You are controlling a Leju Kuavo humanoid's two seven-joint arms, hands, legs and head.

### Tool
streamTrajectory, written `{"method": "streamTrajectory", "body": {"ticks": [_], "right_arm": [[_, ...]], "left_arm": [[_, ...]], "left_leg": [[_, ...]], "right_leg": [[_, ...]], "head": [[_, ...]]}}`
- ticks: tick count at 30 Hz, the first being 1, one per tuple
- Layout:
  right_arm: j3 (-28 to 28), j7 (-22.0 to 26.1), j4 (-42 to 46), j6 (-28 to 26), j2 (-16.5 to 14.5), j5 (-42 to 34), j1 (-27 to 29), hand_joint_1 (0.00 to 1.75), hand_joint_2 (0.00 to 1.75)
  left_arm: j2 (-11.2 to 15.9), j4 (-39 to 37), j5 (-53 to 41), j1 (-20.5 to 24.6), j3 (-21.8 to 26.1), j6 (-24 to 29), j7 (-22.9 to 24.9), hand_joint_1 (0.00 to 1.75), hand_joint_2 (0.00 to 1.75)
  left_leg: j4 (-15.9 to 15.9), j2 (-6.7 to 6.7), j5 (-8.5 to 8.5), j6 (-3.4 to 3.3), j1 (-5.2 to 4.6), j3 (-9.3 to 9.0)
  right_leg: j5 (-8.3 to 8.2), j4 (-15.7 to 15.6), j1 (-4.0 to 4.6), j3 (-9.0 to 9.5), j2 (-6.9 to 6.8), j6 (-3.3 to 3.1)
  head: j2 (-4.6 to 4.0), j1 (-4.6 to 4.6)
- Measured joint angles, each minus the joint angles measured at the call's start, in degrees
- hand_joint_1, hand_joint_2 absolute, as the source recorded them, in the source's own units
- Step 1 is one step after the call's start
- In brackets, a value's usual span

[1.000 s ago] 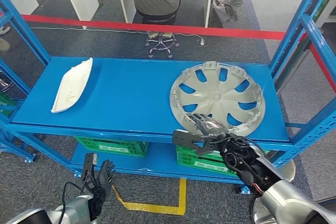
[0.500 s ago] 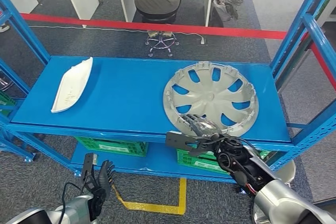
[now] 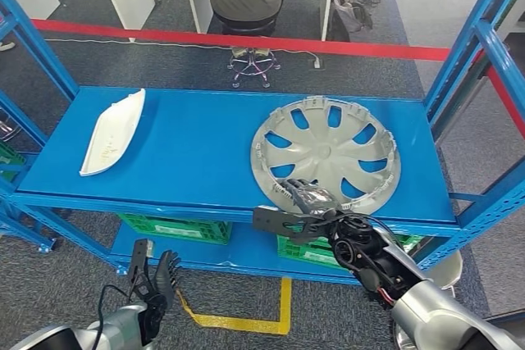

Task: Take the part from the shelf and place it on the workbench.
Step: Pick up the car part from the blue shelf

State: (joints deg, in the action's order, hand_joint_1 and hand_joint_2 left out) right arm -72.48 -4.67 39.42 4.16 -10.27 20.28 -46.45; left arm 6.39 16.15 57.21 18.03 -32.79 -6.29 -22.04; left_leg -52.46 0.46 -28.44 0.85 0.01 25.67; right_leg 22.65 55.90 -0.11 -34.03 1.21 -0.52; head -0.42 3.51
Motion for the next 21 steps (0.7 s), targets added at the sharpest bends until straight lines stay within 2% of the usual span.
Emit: {"method": "streamTrajectory", "body": {"ticks": [4, 7, 9, 10, 13, 14, 21], "right_arm": [[0.0, 0.1, 0.1, 0.1, -0.2, 0.4, 0.1, 0.03, 1.75], [0.0, 0.5, 0.2, -0.3, -0.8, 0.9, 0.4, 0.23, 1.75], [-0.1, 0.9, 0.2, -0.7, -1.4, 1.4, 0.7, 0.28, 1.75], [-0.1, 1.1, 0.2, -0.9, -1.7, 1.6, 0.8, 0.41, 1.75], [-0.1, 1.2, 0.2, -1.2, -2.3, 1.9, 1.0, 1.47, 1.75], [-0.1, 1.3, 0.2, -1.3, -2.5, 2.0, 1.1, 1.71, 1.75], [-0.1, 1.4, 0.1, -1.6, -3.3, 3.2, 1.1, 1.75, 1.75]], "left_arm": [[0.0, 0.0, -0.1, 0.1, 0.0, 0.1, 0.3, 0.0, 0.0], [-0.2, 0.0, -0.3, 0.3, 0.0, 0.2, 0.6, 0.0, 0.0], [-0.3, 0.0, -0.4, 0.4, -0.1, 0.4, 0.8, 0.0, 0.0], [-0.4, 0.0, -0.4, 0.5, -0.1, 0.4, 0.8, 0.0, 0.0], [-0.5, 0.0, -0.4, 0.6, -0.1, 0.5, 0.8, 0.0, 0.0], [-0.6, 0.0, -0.4, 0.6, -0.1, 0.5, 0.8, 0.0, 0.0], [-0.7, 0.0, -0.2, 0.7, -0.1, 0.5, 0.8, 0.0, 0.0]], "left_leg": [[0.0, 0.0, 0.0, 0.0, 0.0, 0.01], [0.0, 0.01, 0.0, 0.0, 0.0, 0.03], [0.0, 0.0, 0.0, 0.0, 0.0, 0.06], [0.0, 0.0, 0.0, 0.0, 0.0, 0.07], [0.0, -0.01, 0.0, 0.0, 0.0, 0.09], [0.0, -0.01, 0.0, 0.0, 0.0, 0.09], [0.0, -0.01, 0.0, 0.0, 0.0, 0.07]], "right_leg": [[0.0, 0.0, 0.0, -0.01, 0.0, 0.0], [0.0, 0.0, 0.0, -0.04, 0.01, 0.0], [0.0, 0.0, 0.0, -0.07, 0.01, 0.0], [0.0, 0.0, 0.0, -0.08, 0.01, 0.0], [0.0, 0.0, 0.0, -0.11, 0.0, 0.0], [0.0, 0.0, 0.01, -0.11, 0.0, 0.0], [0.0, 0.0, 0.0, -0.11, 0.0, 0.0]], "head": [[0.0, 0.0], [0.0, 0.0], [0.0, -0.01], [0.0, 0.0], [0.0, 0.01], [0.0, 0.0], [0.0, 0.0]]}}
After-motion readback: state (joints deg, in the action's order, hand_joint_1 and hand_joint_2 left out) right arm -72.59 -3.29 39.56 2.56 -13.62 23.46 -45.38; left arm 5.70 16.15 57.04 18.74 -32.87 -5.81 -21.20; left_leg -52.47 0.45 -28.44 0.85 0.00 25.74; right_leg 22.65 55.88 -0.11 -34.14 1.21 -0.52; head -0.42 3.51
